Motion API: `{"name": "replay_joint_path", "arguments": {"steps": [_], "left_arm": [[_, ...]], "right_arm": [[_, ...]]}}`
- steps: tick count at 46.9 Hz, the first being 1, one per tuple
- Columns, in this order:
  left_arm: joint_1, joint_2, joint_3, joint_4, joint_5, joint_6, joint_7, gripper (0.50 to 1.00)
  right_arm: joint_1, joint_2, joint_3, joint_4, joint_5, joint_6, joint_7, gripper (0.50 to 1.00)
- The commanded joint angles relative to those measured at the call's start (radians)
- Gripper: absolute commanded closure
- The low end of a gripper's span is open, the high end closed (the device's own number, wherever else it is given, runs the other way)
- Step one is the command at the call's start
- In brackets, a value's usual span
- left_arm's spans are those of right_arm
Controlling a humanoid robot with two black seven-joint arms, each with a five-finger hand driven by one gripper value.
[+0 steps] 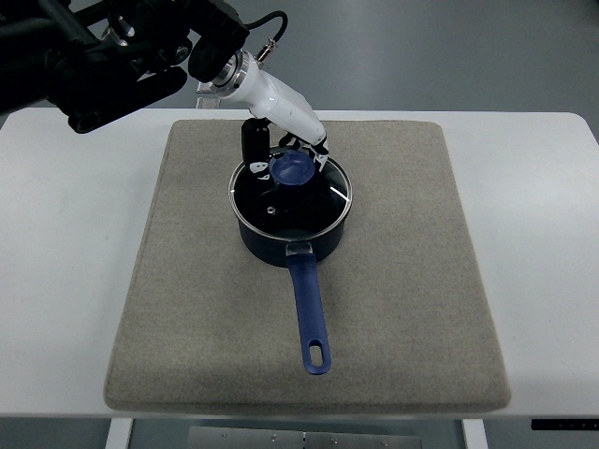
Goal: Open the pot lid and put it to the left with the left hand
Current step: 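Close the left hand fingers around the blue lid knob, then lift the glass lid off the saucepan with the left hand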
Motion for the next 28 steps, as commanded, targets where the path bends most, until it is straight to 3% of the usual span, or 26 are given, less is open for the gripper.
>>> {"name": "replay_joint_path", "arguments": {"steps": [1, 28], "left_arm": [[-0.002, 0.0, -0.002, -0.001, -0.004, 0.002, 0.0, 1.0], [-0.021, 0.005, -0.013, 0.05, -0.015, 0.051, 0.0, 1.0]], "right_arm": [[0.0, 0.0, 0.0, 0.0, 0.0, 0.0, -0.001, 0.583], [0.0, 0.0, 0.0, 0.0, 0.0, 0.0, 0.0, 0.583]]}}
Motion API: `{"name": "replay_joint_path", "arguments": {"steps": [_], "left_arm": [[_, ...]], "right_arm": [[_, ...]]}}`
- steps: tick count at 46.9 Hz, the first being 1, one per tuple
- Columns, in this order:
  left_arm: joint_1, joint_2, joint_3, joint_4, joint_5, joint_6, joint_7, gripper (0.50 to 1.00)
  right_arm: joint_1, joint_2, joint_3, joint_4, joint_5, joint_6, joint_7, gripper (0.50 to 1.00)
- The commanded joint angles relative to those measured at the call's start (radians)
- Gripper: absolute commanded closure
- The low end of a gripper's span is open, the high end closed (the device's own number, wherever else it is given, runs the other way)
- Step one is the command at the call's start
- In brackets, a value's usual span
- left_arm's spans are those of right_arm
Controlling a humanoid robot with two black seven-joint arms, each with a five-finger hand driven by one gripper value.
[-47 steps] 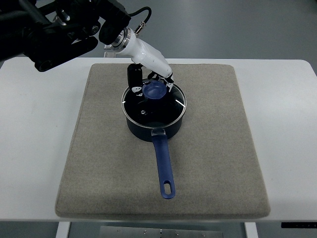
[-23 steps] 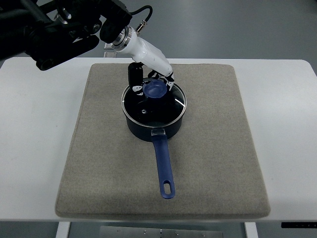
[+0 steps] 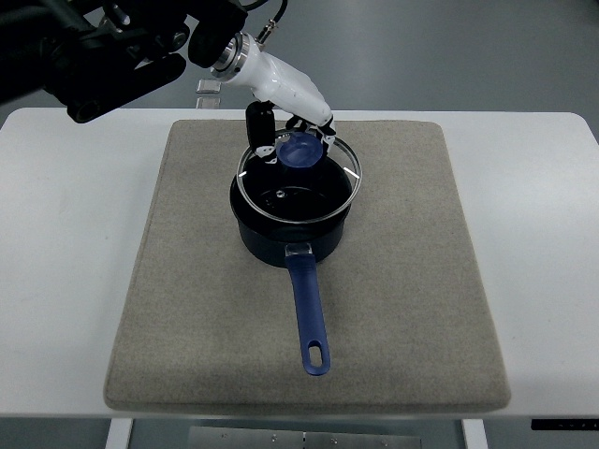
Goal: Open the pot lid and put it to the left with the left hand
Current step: 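Lift the glass lid off the saucepan with the left hand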
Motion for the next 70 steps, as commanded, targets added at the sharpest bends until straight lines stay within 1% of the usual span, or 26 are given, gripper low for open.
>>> {"name": "replay_joint_path", "arguments": {"steps": [1, 10, 14, 17, 24, 30, 33, 38, 43, 64, 70], "left_arm": [[-0.003, 0.005, 0.0, 0.016, -0.001, 0.002, 0.0, 1.0], [-0.007, 0.014, 0.005, 0.077, -0.002, 0.01, 0.0, 1.0], [-0.006, 0.023, 0.013, 0.099, -0.005, 0.045, 0.0, 1.0], [-0.007, 0.043, 0.013, 0.108, -0.002, 0.06, 0.0, 1.0], [-0.013, 0.106, 0.016, 0.107, 0.006, 0.063, 0.0, 1.0], [-0.015, 0.144, 0.063, 0.099, 0.007, 0.069, 0.0, 1.0], [-0.015, 0.167, 0.102, 0.093, 0.006, 0.088, 0.0, 1.0], [-0.015, 0.216, 0.157, 0.053, 0.004, 0.122, 0.0, 1.0], [-0.012, 0.249, 0.184, 0.021, 0.004, 0.129, 0.0, 1.0], [0.052, 0.275, 0.217, -0.036, -0.007, 0.134, 0.0, 1.0], [0.071, 0.275, 0.212, -0.038, -0.016, 0.158, 0.0, 1.0]], "right_arm": [[0.0, 0.0, 0.0, 0.001, 0.0, 0.0, 0.0, 0.583], [0.0, 0.0, 0.0, 0.001, 0.0, 0.0, 0.0, 0.583], [0.0, 0.0, 0.0, 0.001, 0.0, 0.0, 0.0, 0.583], [0.0, 0.0, 0.0, 0.001, 0.0, 0.0, 0.0, 0.583], [0.0, 0.0, 0.0, 0.001, 0.0, 0.0, 0.0, 0.583], [0.001, 0.0, 0.0, 0.001, 0.0, 0.0, -0.001, 0.583], [0.0, 0.0, 0.0, 0.001, 0.0, 0.0, 0.0, 0.583], [0.0, 0.0, 0.0, -0.001, 0.0, 0.0, 0.0, 0.583], [0.0, 0.0, 0.0, 0.001, 0.0, 0.0, 0.0, 0.583], [0.0, 0.0, 0.0, -0.001, 0.0, 0.0, -0.001, 0.583], [0.0, 0.0, 0.0, 0.001, 0.0, 0.0, 0.0, 0.583]]}}
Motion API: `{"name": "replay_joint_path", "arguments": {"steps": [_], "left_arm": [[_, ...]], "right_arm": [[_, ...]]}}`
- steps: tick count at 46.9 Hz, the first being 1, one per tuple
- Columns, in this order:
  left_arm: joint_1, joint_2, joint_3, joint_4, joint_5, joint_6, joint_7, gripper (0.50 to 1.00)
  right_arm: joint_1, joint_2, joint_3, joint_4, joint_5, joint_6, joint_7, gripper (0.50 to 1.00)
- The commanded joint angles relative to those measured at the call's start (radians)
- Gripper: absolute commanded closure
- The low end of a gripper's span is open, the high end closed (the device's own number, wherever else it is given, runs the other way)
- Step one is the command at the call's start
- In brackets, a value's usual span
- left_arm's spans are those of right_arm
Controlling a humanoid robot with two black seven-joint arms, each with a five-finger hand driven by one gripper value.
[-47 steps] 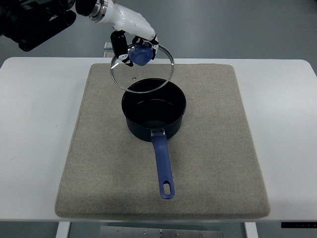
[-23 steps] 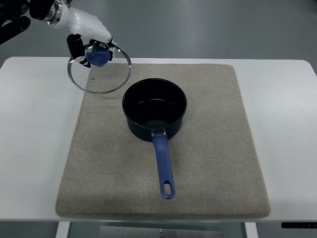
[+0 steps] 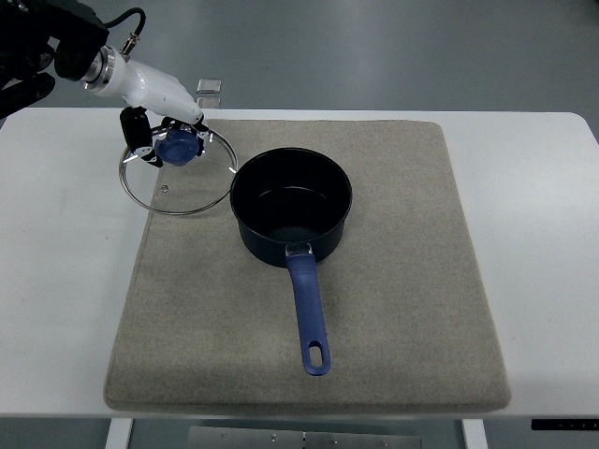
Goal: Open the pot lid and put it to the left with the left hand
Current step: 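Lower the lid onto the felt pad beside the saucepan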
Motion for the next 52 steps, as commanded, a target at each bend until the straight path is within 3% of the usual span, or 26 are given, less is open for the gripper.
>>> {"name": "replay_joint_path", "arguments": {"steps": [1, 19, 28, 52], "left_arm": [[0.014, 0.001, -0.003, 0.002, -0.01, 0.024, 0.0, 1.0], [0.074, 0.004, -0.003, 0.008, -0.047, 0.039, 0.0, 1.0], [0.1, 0.004, -0.002, 0.014, -0.066, 0.105, 0.0, 1.0], [0.135, 0.003, -0.002, 0.043, -0.132, 0.117, 0.0, 1.0]], "right_arm": [[0.0, 0.0, 0.0, 0.0, 0.0, 0.0, 0.001, 0.583], [0.0, 0.0, 0.0, 0.0, 0.0, 0.0, 0.001, 0.583], [0.0, 0.0, 0.0, 0.0, 0.0, 0.0, 0.001, 0.583], [0.0, 0.0, 0.0, 0.0, 0.0, 0.0, 0.001, 0.583]]}}
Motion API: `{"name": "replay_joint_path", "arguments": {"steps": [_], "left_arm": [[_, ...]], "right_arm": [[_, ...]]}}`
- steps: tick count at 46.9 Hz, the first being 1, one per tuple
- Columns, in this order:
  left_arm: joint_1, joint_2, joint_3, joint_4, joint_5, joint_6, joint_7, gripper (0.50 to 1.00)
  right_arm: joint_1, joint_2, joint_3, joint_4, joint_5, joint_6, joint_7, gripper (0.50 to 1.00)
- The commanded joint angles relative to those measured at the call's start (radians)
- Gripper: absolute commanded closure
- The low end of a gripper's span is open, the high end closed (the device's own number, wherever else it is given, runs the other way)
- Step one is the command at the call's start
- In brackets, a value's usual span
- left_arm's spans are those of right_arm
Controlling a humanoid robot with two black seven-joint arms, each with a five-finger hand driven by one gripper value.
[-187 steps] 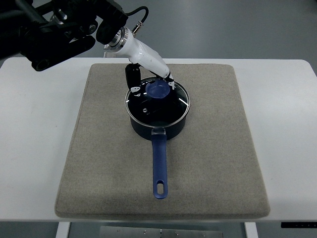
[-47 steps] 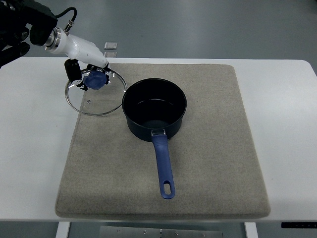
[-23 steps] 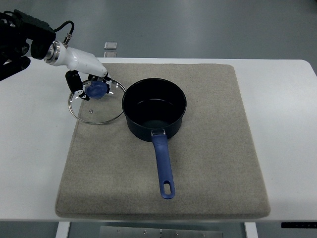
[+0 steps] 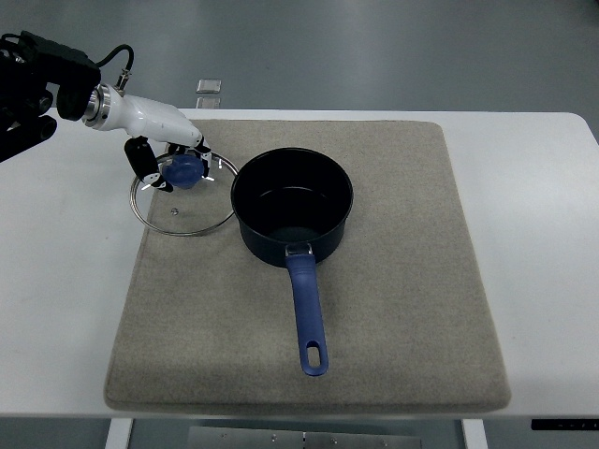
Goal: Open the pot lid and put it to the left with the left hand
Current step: 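Lower the lid onto the felt pad beside the saucepan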
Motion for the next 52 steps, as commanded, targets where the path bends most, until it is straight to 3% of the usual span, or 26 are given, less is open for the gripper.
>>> {"name": "replay_joint_path", "arguments": {"steps": [1, 52], "left_arm": [[0.007, 0.0, -0.001, 0.008, -0.004, 0.011, 0.0, 1.0], [0.041, -0.014, -0.004, 0.055, -0.07, 0.039, 0.0, 1.0]], "right_arm": [[0.001, 0.0, 0.0, 0.0, 0.0, 0.0, 0.0, 0.583], [0.0, 0.0, 0.0, 0.0, 0.0, 0.0, 0.0, 0.583]]}}
